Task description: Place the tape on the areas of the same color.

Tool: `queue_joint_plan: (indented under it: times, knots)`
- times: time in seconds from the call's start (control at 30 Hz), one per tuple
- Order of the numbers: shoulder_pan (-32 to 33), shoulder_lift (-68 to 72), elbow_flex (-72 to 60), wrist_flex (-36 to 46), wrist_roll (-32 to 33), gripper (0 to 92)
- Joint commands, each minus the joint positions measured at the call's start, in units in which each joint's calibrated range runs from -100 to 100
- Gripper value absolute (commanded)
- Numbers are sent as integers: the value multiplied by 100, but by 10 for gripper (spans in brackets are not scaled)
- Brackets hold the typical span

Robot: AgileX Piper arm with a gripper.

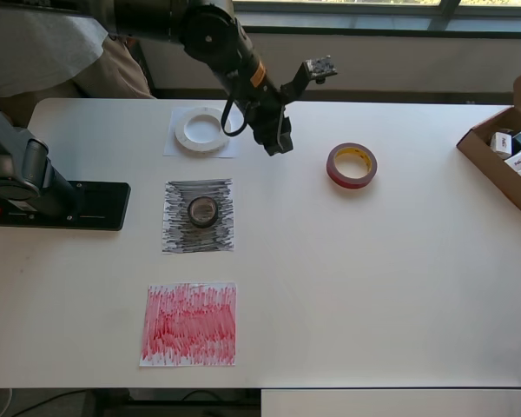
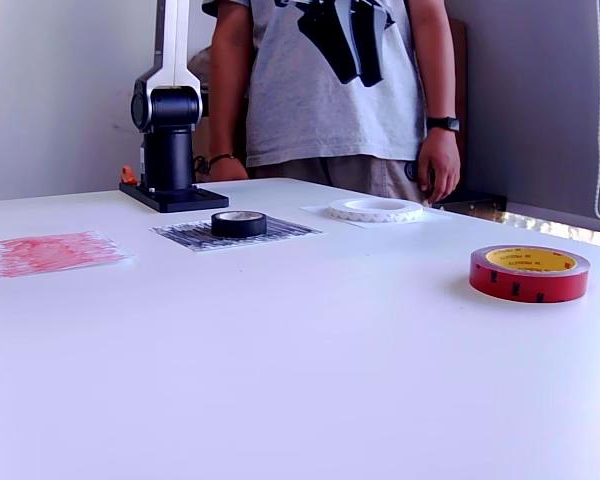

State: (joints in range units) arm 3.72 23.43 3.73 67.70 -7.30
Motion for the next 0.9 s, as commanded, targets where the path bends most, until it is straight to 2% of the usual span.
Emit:
queue_joint_plan:
  times: [0.0, 0.4, 0.63, 0.87]
  knots:
    - [32, 1810, -3021, 166, 108, 386]
    - [63, 3456, -5002, 90, 92, 386]
    - [55, 3915, -5148, 90, 149, 384]
    - [71, 4055, -5093, 124, 575, 380]
